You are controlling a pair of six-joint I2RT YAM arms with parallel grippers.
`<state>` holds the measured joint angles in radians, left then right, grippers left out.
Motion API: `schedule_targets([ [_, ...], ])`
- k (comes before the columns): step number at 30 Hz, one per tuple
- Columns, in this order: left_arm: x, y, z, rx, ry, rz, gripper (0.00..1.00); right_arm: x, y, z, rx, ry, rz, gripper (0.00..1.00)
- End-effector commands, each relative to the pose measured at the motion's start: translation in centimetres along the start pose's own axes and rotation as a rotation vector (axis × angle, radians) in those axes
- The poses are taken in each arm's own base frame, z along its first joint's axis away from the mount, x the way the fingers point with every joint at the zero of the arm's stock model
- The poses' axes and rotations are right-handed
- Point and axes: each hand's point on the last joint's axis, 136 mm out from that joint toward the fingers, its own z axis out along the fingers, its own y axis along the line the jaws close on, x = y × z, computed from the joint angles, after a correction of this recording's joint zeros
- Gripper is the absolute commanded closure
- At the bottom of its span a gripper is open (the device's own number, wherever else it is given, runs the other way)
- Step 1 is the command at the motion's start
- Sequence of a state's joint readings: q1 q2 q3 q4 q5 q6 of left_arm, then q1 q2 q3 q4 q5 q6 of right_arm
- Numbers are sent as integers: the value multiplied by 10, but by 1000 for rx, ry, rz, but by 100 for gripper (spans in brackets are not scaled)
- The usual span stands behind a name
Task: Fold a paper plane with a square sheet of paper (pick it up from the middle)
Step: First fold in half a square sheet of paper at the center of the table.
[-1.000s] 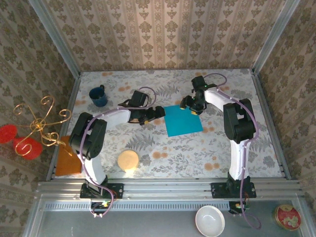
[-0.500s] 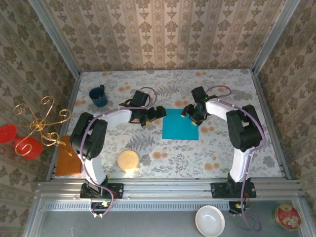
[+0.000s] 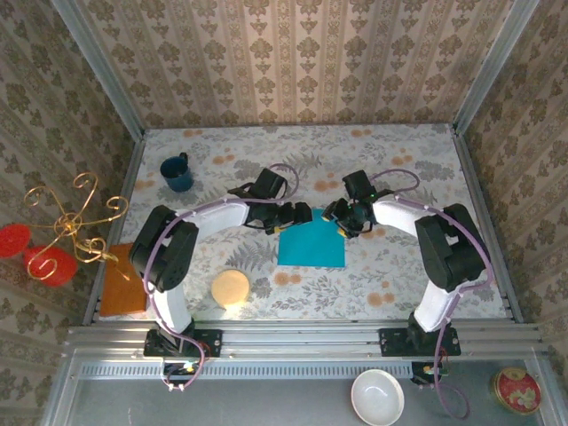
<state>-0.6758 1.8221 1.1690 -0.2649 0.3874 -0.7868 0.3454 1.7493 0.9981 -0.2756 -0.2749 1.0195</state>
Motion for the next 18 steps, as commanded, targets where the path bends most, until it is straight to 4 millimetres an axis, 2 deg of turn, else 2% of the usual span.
schedule_targets([
  [1,4,-7,6,29,33,-16,12,11,-5,-8,-27,48,-95,43],
  [4,5,-14,7,52,34,-7,12,18,-14,-5,-12,83,-116,47],
  [14,10,-10,21,35,76,-7,12,27,-20,6,-13,131,-132,55],
  [18,11,-8,24,33,86,-16,12,27,-24,9,-2,138,-130,56],
])
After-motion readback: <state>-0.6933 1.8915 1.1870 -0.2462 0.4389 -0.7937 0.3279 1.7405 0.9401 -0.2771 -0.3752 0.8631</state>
